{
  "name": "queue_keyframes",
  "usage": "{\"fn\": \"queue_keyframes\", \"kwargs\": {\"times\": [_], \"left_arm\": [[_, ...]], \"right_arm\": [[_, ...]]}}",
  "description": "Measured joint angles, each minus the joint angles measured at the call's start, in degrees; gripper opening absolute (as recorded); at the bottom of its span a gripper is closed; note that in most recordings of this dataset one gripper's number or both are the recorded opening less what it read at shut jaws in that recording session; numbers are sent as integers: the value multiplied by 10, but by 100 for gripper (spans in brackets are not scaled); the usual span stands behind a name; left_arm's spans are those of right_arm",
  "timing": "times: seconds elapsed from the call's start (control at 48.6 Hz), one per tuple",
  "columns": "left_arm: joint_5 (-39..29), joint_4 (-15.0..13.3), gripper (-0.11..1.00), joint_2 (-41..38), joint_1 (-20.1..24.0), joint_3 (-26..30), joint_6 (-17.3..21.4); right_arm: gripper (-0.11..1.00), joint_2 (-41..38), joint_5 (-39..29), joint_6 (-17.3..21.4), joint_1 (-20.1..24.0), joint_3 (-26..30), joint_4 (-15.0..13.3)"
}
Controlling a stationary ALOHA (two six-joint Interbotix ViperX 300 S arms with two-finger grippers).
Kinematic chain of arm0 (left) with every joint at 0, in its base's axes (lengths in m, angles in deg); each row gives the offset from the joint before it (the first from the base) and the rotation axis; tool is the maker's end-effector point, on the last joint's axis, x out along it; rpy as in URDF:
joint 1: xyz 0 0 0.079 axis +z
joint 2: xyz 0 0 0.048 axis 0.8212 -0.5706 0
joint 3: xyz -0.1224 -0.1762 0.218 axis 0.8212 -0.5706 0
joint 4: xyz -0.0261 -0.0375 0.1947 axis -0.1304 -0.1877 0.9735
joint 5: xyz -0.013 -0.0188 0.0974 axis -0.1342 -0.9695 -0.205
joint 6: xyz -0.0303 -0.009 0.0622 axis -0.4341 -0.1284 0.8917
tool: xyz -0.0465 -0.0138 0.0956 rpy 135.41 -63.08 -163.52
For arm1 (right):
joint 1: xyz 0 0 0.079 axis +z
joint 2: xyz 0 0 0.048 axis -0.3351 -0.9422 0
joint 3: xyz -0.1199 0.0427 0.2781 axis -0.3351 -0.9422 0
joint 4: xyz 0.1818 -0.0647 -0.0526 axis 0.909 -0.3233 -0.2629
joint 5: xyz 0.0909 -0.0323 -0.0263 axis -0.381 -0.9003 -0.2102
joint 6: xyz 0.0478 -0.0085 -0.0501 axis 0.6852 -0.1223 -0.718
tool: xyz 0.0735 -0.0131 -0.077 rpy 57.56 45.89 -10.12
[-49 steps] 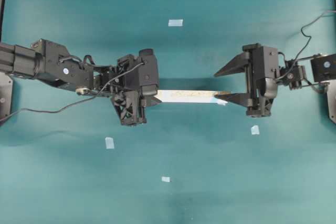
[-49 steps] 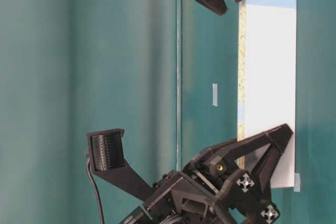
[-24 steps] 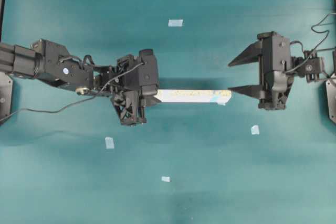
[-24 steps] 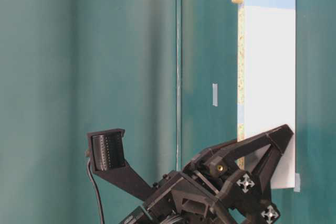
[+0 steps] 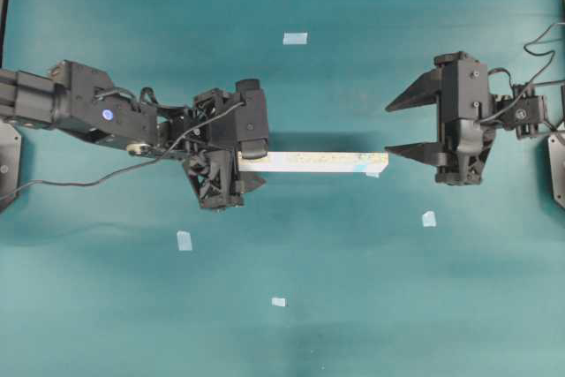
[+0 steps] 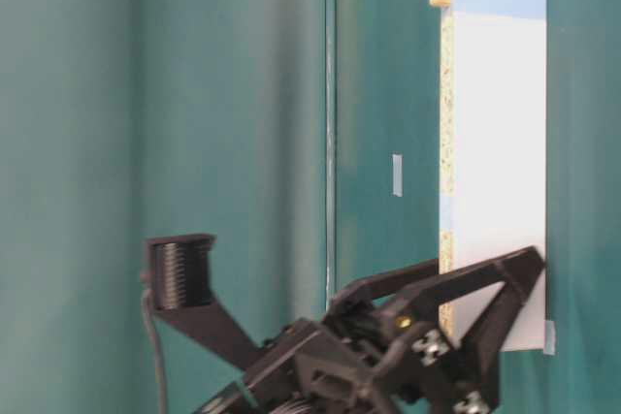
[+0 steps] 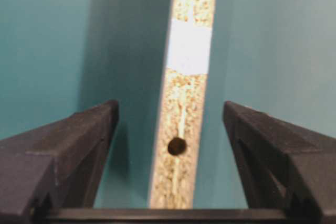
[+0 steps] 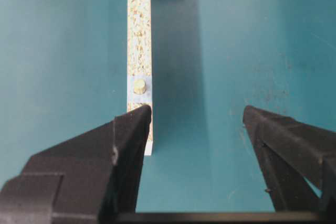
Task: Move the wooden board into place and insert the rod into its hole.
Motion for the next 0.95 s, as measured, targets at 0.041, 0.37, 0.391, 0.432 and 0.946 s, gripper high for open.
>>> {"fn": "queue_keyframes", "kwargs": {"times": [0.041,0.37,0.391,0.432,0.946], "left_arm": [[-6,0,79,8,0,0,0],[-16,0,78,73,-1,-31,0],[-16,0,78,76,0,-33,0],[-16,0,78,82,0,-39,0],[-9,0,78,124,0,-96,0]], "right_arm": [[80,0,0,0,-1,1,0],[80,0,2,-1,0,2,0],[80,0,2,-1,0,2,0],[80,0,1,0,0,2,0],[80,0,3,-1,0,-26,0]]}}
